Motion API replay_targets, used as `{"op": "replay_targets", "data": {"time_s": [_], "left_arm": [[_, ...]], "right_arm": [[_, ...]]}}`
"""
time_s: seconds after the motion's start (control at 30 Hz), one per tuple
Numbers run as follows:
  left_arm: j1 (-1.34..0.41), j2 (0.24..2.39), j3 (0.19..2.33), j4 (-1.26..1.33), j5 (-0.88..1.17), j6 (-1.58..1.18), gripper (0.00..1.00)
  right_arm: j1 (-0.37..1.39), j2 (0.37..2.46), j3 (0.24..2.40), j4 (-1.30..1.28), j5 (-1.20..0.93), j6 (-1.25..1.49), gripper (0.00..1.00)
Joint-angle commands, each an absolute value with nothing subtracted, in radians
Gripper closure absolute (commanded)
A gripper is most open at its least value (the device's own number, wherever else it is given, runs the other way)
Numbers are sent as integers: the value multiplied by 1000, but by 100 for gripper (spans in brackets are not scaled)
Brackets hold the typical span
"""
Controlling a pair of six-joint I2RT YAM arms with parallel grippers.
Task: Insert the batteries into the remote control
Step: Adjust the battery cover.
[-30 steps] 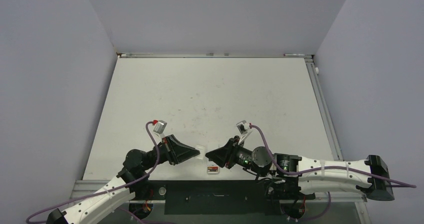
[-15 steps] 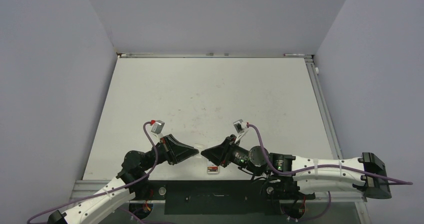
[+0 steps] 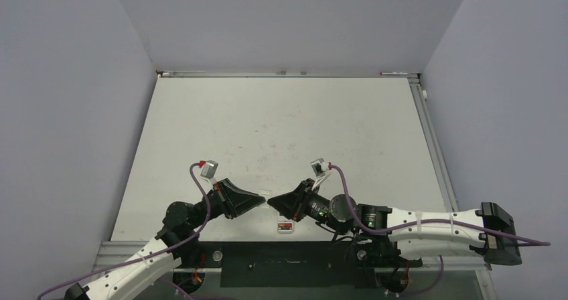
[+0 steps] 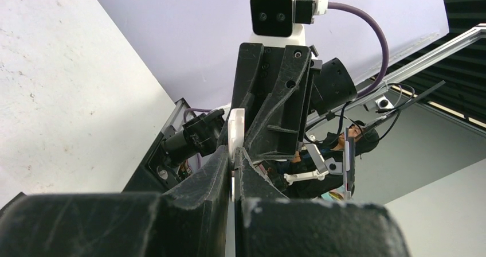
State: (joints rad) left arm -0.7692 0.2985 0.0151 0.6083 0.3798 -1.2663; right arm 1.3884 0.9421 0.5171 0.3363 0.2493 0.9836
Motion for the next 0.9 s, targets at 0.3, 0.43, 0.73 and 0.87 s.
{"op": "replay_targets", "data": {"time_s": [0.3,0.43,0.73,0.87], "left_arm": [[-774,320,29,658,433,-1256,100],[-774,320,38,632,433,-1253,93],[-773,310,52,570,422,-1246,60],[-773,316,61,548,419,-1236,56]], "right_arm": [[1387,1018,602,338,278,956,91],[1388,1018,622,281,312,935,92],[1409,1018,657,128,431,871,92],[1417,1026,661,119,451,854,92]]}}
